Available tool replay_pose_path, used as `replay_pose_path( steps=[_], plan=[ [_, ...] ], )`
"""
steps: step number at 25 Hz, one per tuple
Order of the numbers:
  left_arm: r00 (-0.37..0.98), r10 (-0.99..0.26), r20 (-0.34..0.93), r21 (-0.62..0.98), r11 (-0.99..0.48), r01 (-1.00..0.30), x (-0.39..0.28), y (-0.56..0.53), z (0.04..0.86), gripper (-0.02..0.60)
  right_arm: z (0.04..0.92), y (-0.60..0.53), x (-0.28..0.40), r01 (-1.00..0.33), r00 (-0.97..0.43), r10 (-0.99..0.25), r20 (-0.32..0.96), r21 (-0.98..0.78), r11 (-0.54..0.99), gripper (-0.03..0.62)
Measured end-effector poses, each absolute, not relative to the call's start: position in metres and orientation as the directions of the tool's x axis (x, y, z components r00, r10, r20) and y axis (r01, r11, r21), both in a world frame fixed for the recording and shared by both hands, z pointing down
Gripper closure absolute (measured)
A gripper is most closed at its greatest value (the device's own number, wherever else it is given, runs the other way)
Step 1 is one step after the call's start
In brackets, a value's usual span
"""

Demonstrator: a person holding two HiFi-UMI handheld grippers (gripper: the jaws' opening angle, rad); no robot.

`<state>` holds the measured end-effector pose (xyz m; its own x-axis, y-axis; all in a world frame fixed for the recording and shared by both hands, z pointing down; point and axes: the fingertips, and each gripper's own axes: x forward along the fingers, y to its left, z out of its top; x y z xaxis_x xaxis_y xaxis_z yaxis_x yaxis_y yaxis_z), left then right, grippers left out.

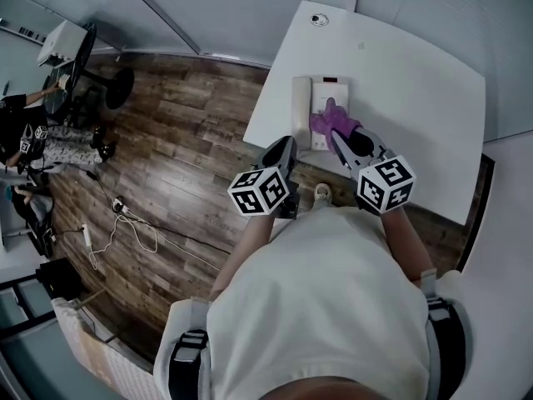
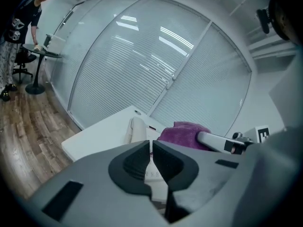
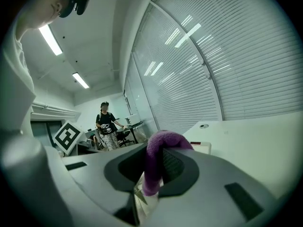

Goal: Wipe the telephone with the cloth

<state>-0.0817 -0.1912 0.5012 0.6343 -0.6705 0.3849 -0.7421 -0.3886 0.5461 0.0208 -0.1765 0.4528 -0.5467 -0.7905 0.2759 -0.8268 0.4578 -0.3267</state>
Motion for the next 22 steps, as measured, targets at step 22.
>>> replay_pose_path(
  steps=[22],
  plan=[
    [0.667, -0.633, 0.392, 0.518, -0.447, -0.729, -0.168, -0.049, 0.484, 0.561, 0.443, -0.018, -0.077, -0.832, -0.539, -0.791, 0.290, -0.330, 0.446, 0.525]
  ],
)
